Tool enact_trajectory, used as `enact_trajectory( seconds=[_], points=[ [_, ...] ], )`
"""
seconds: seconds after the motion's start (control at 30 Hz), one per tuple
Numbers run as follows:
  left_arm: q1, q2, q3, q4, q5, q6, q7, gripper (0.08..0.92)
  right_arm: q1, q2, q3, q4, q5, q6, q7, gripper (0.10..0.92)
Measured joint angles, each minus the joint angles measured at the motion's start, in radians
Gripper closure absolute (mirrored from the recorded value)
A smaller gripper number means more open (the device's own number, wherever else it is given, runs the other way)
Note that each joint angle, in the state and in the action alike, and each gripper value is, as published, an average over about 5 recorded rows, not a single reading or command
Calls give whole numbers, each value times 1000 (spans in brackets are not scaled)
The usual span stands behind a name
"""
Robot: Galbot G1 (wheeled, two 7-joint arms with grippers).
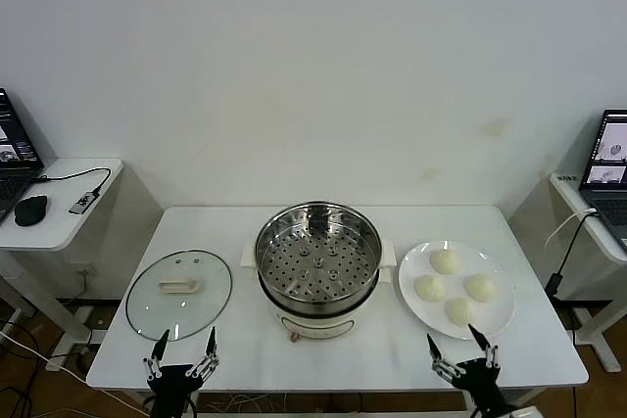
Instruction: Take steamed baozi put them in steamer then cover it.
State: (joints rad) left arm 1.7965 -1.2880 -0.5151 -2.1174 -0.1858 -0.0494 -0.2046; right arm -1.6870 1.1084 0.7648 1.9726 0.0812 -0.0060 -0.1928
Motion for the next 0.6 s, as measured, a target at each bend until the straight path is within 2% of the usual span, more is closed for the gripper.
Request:
enact_trajectory(
  seconds=[0.33, 0.6],
  points=[
    [-38, 34, 6, 5, 54, 41, -13, 177, 213, -272, -15, -122, -190, -59, -176, 203],
    [-67, 48, 7, 16, 105, 67, -35, 177, 596, -469, -300, -296, -265, -97, -384, 203]
  ],
)
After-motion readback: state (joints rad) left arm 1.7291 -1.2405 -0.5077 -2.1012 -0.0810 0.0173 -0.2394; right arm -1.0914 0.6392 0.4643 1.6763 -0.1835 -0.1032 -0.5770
